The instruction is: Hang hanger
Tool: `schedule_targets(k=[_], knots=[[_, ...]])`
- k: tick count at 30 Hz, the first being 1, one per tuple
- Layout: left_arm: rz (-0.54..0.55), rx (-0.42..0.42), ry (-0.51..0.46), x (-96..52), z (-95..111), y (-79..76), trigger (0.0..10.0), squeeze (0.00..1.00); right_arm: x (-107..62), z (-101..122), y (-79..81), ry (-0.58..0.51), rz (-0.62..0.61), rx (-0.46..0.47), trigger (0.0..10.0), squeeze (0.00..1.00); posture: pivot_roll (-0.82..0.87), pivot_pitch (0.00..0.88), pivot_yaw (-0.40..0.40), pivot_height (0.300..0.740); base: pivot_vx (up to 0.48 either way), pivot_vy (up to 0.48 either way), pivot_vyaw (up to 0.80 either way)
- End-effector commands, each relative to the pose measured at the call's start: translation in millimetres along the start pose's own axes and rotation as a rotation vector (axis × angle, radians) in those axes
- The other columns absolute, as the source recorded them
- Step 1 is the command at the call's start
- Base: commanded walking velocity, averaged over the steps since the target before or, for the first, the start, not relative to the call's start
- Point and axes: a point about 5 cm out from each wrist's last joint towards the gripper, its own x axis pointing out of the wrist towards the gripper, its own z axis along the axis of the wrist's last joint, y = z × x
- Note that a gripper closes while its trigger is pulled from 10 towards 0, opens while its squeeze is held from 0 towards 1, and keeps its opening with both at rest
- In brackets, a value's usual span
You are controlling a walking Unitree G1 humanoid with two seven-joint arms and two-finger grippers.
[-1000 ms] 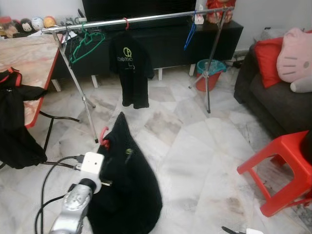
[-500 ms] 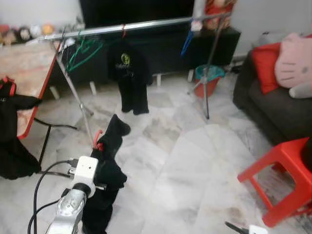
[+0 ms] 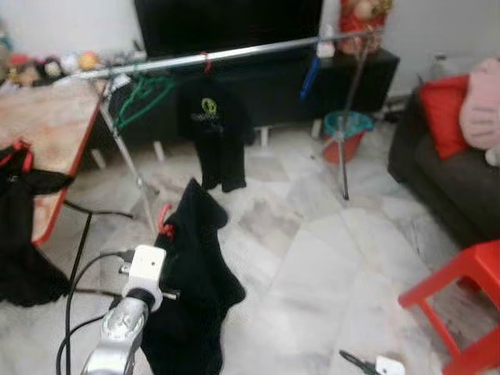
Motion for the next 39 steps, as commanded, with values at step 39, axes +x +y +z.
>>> schedule_targets(k=[39], knots=[[0.066, -0.025, 0.023, 2.1, -12, 8.5, 10.0, 0.0, 0.0, 5, -11.7, -0.031, 0.003, 0.02, 10.0, 0.0, -0.09, 0.0, 0.022, 0.732, 0.391, 0.0, 0.0]])
